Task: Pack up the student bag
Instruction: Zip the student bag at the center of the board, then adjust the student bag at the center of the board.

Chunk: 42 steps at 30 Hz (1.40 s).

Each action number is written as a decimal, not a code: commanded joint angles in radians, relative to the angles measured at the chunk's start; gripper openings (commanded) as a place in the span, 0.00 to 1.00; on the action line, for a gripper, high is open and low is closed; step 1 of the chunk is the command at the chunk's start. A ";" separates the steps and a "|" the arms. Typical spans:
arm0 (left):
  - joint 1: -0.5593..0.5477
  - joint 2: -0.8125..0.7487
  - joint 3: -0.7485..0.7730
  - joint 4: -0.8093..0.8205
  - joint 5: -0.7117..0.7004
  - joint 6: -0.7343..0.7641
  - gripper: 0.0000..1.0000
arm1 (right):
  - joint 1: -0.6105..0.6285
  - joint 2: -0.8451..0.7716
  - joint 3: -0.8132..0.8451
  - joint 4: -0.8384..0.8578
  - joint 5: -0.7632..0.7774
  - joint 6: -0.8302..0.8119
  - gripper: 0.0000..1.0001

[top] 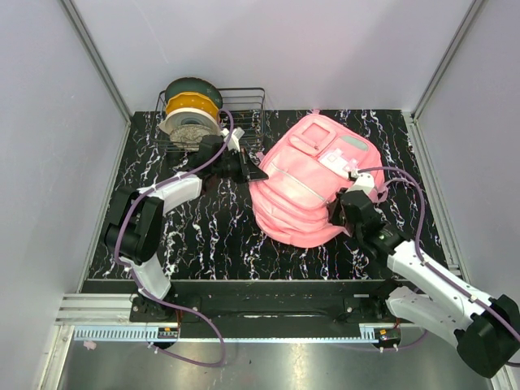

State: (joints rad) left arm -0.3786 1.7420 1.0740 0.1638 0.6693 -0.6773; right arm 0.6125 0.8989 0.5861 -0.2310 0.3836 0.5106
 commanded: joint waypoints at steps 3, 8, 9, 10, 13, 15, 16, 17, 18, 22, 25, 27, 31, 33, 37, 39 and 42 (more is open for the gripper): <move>0.030 -0.036 -0.006 0.011 0.078 0.053 0.00 | -0.054 -0.034 0.057 -0.010 -0.052 -0.043 0.41; 0.029 -0.045 -0.014 0.011 0.064 0.041 0.00 | -0.054 -0.143 0.066 -0.134 0.105 0.103 0.78; 0.029 -0.045 -0.016 0.014 0.061 0.039 0.00 | -0.054 -0.167 0.078 -0.216 0.153 0.214 0.80; 0.029 -0.047 -0.020 0.020 0.061 0.029 0.00 | -0.056 -0.176 0.083 -0.249 0.182 0.261 0.83; 0.027 -0.056 -0.039 0.051 0.061 0.012 0.00 | -0.056 -0.167 0.109 -0.333 0.215 0.412 0.88; 0.027 -0.062 -0.051 0.062 0.064 0.007 0.00 | -0.056 -0.135 0.124 -0.337 0.195 0.475 0.89; 0.026 -0.064 -0.054 0.063 0.065 0.004 0.00 | -0.056 -0.118 0.132 -0.337 0.172 0.488 0.89; 0.023 -0.070 -0.059 0.065 0.062 0.004 0.00 | -0.056 -0.100 0.141 -0.337 0.160 0.496 0.89; 0.021 -0.075 -0.060 0.065 0.059 0.004 0.00 | -0.056 -0.065 0.164 -0.331 0.147 0.490 0.89; 0.015 -0.081 -0.065 0.069 0.059 -0.007 0.00 | -0.057 -0.015 0.192 -0.301 0.086 0.471 0.91; -0.014 -0.105 -0.083 0.074 0.036 -0.015 0.00 | -0.074 0.024 0.211 -0.281 0.040 0.465 0.93; -0.054 -0.128 -0.098 0.066 0.016 -0.016 0.00 | -0.103 0.072 0.228 -0.262 0.009 0.444 0.93; -0.092 -0.157 -0.149 0.141 0.036 -0.079 0.00 | -0.193 0.165 0.267 -0.240 -0.096 0.391 0.92; -0.105 -0.162 -0.174 0.183 0.052 -0.097 0.00 | -0.238 0.201 0.259 -0.185 -0.146 0.355 0.91; -0.169 -0.180 -0.184 0.174 0.044 -0.099 0.00 | -0.386 0.282 0.268 -0.078 -0.381 0.270 0.91; -0.224 -0.173 -0.194 0.201 0.049 -0.117 0.00 | -0.413 0.363 0.309 -0.054 -0.463 0.223 0.91; -0.290 -0.144 -0.194 0.287 0.059 -0.175 0.00 | -0.434 0.460 0.392 -0.070 -0.535 0.157 0.91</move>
State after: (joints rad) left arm -0.5385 1.6073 0.8883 0.3080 0.5812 -0.7963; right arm 0.1993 1.2388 0.8669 -0.4171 0.0315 0.7792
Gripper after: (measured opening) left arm 0.058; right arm 0.913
